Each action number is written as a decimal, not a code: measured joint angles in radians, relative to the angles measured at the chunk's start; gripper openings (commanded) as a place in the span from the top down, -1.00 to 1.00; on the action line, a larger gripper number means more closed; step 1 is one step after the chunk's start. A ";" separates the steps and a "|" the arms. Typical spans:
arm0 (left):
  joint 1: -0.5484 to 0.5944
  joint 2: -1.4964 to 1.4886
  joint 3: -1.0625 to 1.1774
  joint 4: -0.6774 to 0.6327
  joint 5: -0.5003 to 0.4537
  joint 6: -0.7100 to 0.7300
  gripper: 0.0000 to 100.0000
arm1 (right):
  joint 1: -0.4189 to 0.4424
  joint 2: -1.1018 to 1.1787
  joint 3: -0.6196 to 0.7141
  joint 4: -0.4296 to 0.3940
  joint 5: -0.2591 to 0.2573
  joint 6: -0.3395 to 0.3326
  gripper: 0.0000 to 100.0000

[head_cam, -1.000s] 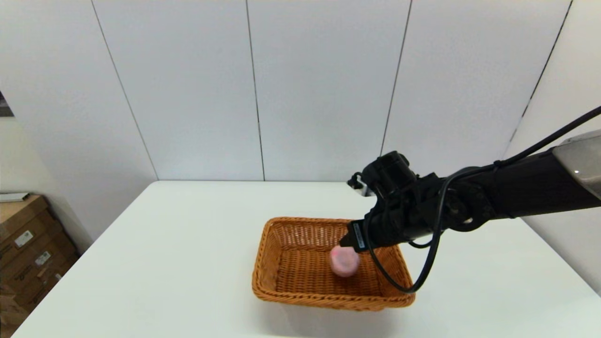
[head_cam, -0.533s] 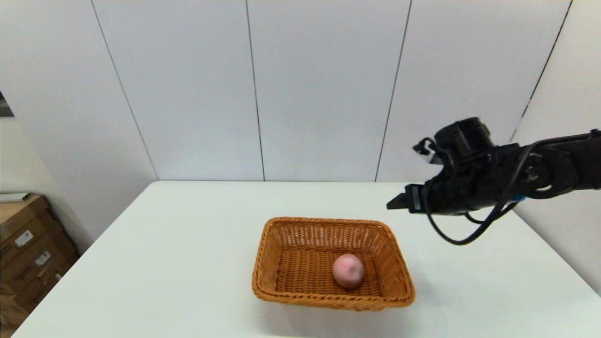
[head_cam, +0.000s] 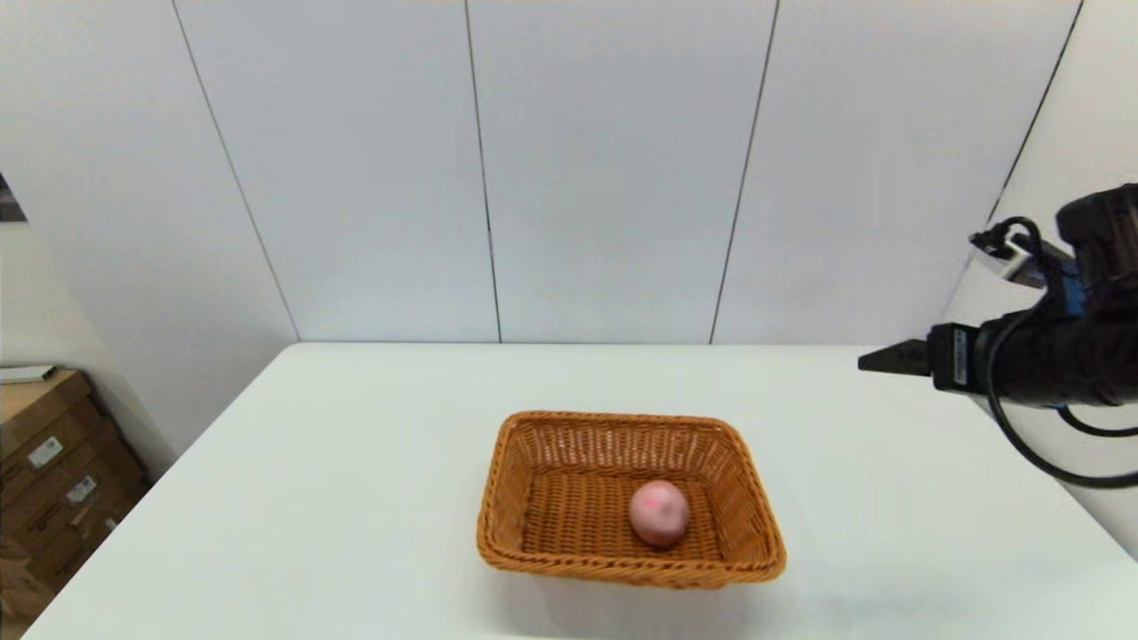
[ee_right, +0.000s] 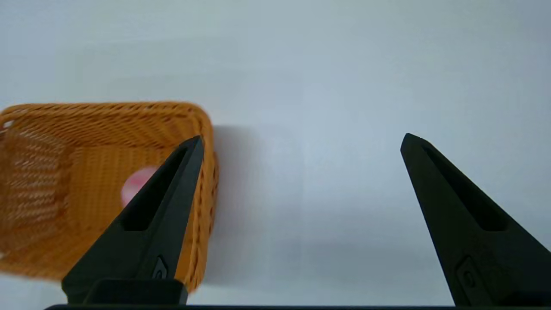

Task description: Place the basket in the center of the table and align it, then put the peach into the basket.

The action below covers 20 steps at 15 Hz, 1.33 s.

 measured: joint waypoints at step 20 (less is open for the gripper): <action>0.000 0.000 0.000 0.000 0.000 0.000 -1.00 | -0.036 -1.507 0.886 0.077 -0.179 -0.143 -1.00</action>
